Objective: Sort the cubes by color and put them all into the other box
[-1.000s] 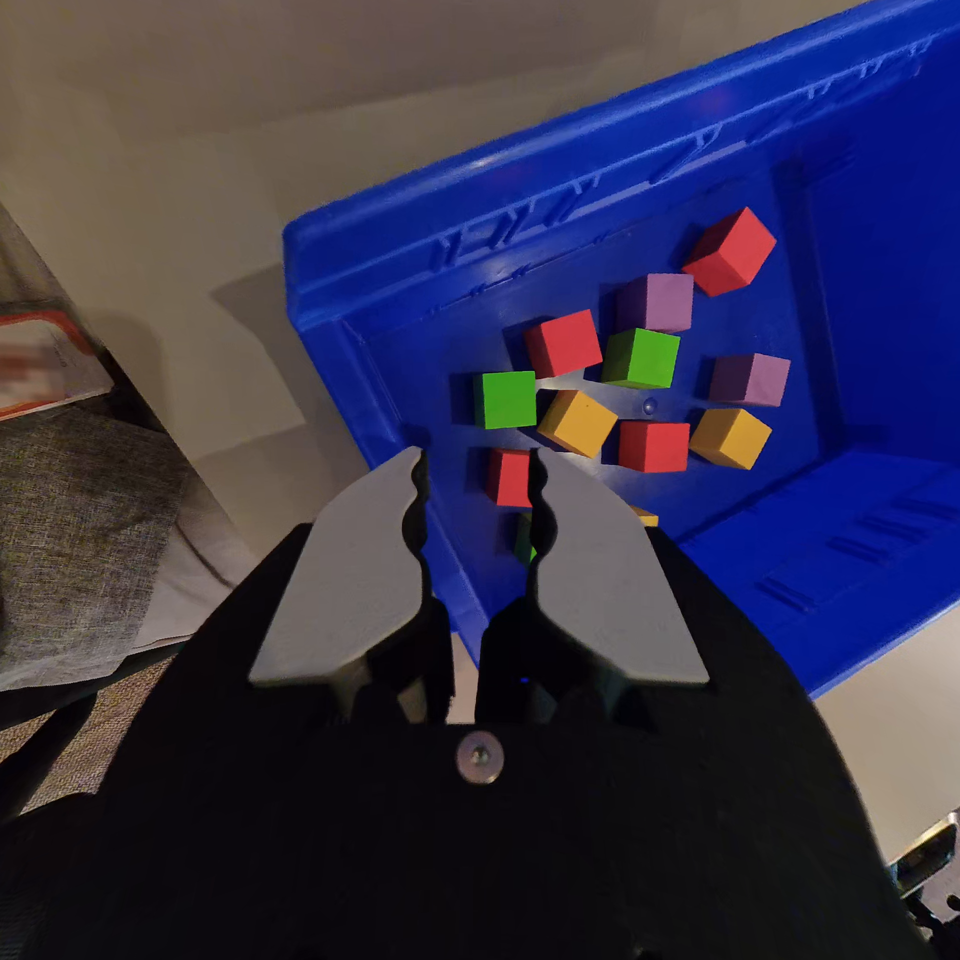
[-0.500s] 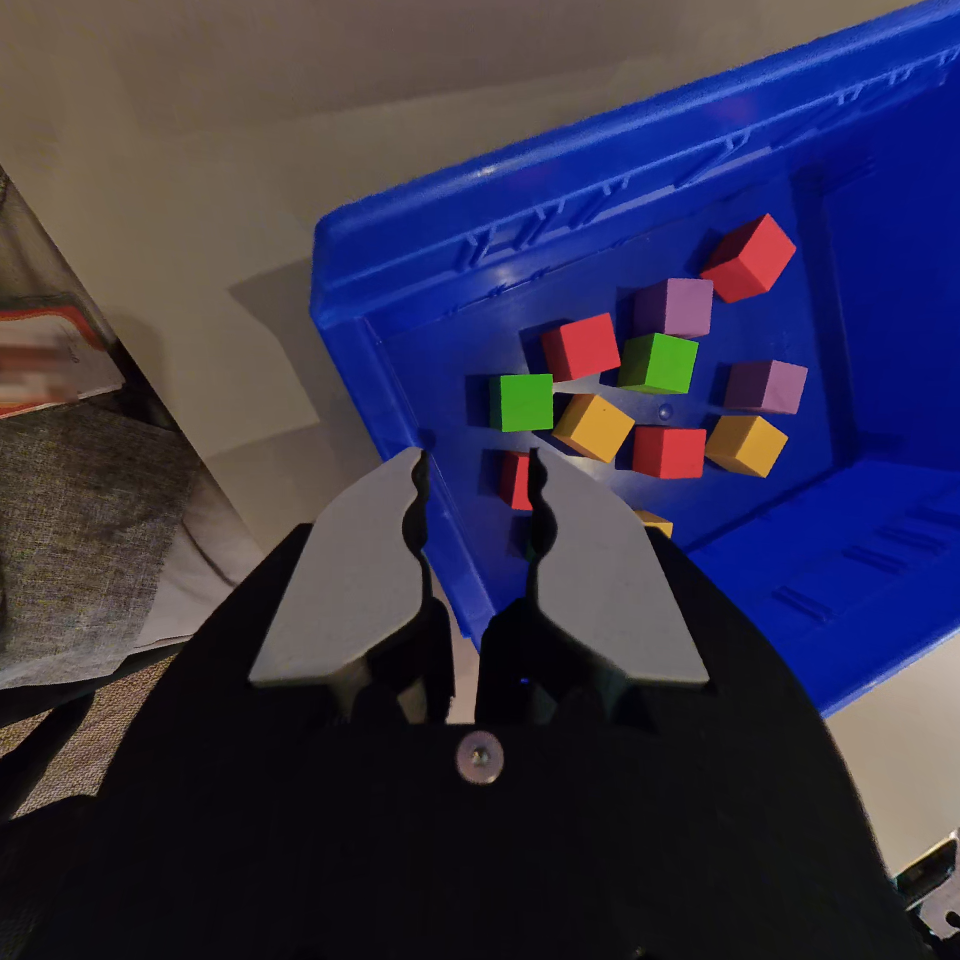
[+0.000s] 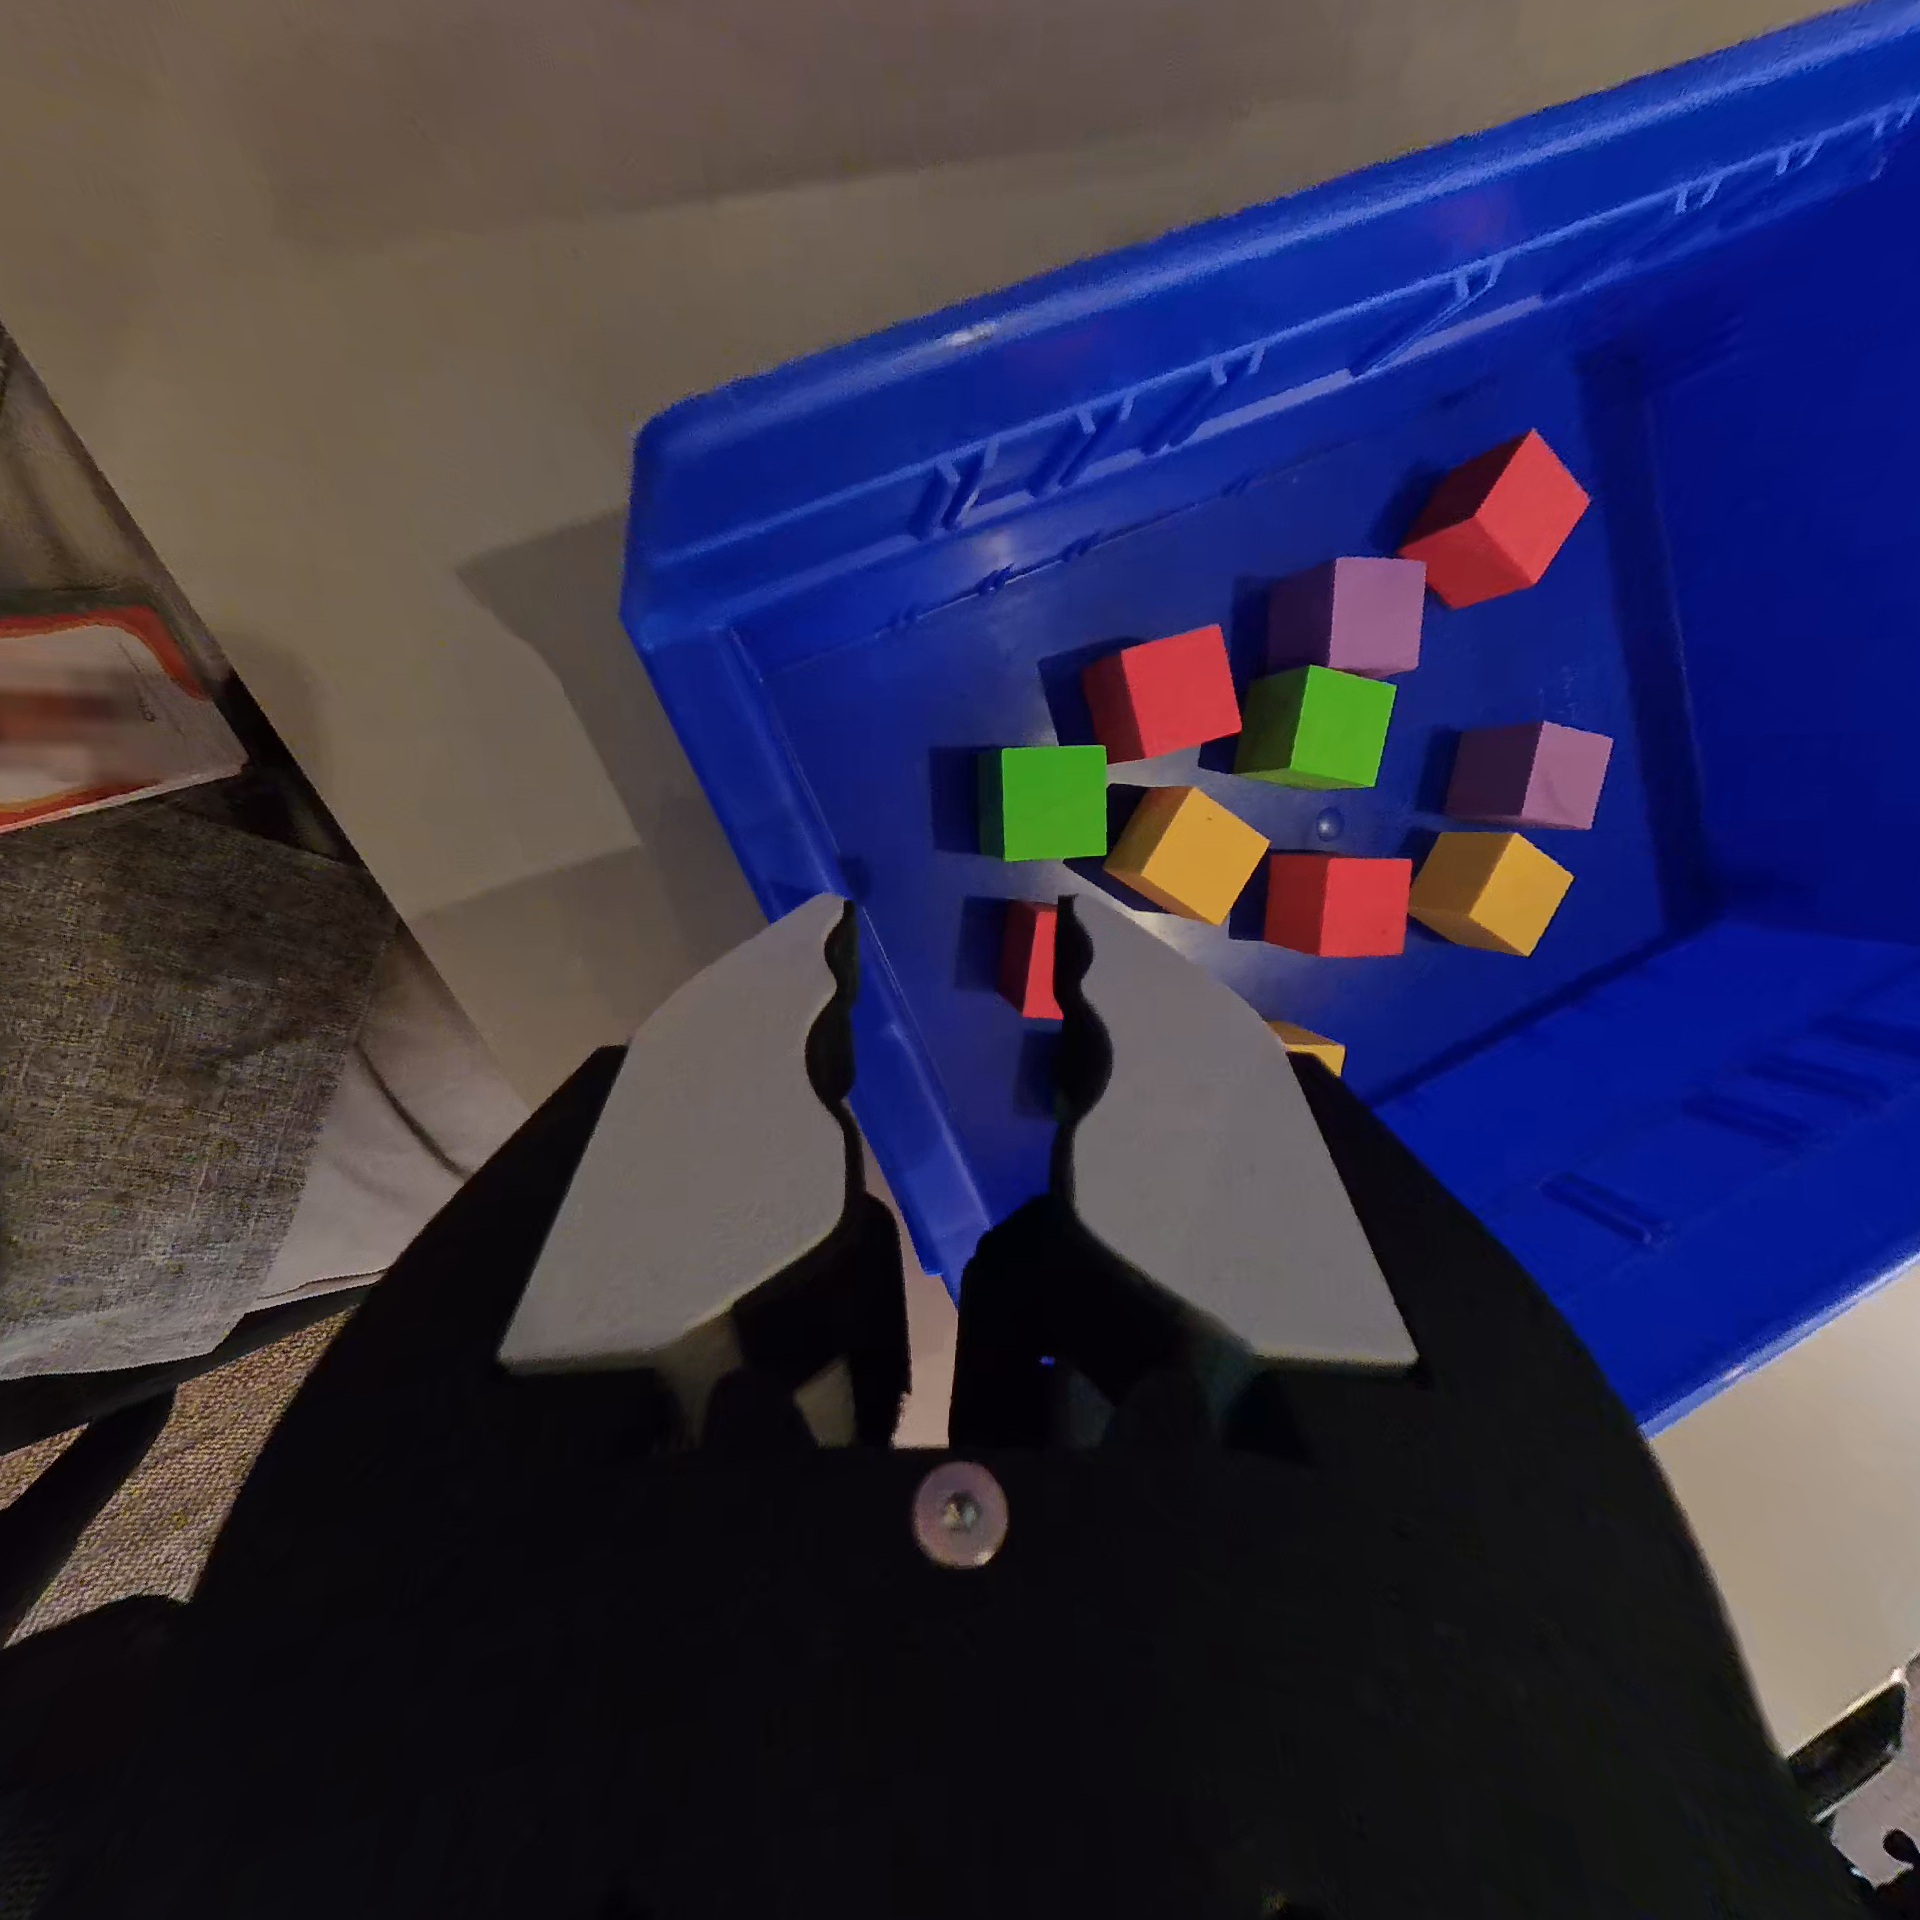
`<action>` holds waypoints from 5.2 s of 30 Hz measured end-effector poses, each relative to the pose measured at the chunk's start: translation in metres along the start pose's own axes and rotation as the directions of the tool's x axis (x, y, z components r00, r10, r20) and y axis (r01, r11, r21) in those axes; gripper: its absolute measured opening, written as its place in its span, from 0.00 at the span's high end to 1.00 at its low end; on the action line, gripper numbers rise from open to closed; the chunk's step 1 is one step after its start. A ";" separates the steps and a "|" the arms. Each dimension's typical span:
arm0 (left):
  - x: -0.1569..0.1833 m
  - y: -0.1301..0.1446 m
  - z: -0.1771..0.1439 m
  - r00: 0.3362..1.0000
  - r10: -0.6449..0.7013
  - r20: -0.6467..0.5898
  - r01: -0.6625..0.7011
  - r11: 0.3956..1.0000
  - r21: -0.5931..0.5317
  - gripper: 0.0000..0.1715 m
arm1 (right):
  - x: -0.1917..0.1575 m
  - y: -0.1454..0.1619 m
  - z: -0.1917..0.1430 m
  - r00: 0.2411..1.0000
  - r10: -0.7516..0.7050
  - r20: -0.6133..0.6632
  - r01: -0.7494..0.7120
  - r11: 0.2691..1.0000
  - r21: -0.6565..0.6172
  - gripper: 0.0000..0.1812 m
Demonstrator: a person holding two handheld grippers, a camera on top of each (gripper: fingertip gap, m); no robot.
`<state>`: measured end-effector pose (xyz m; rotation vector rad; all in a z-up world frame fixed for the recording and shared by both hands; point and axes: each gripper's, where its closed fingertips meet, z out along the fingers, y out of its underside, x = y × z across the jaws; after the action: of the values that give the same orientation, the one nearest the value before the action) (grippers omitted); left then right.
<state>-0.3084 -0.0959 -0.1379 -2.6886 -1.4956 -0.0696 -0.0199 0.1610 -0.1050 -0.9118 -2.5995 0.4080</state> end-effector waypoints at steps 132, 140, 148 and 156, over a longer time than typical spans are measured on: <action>0.114 0.137 -0.130 0.658 0.417 -0.627 -0.019 0.842 0.540 0.73 | 0.065 0.051 0.042 0.967 0.194 0.168 -0.060 0.808 -0.586 0.77; 0.111 0.135 -0.098 0.790 0.439 -0.428 -0.183 0.835 0.518 0.71 | 0.069 0.041 0.026 0.976 0.171 0.136 -0.071 0.839 -0.540 0.80; 0.063 0.140 -0.076 0.826 0.555 -0.097 -0.478 0.781 0.402 0.67 | 0.062 0.026 0.006 0.992 0.101 0.078 -0.059 0.906 -0.419 0.83; 0.014 0.178 -0.034 0.884 0.463 -0.068 -0.467 0.883 -0.045 0.64 | 0.052 0.024 0.017 0.994 0.078 0.075 -0.045 0.931 -0.363 0.83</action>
<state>-0.1498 -0.1807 -0.1087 -2.9830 -0.8055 -0.1633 -0.0524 0.2100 -0.1168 -1.1172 -2.7862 -0.0223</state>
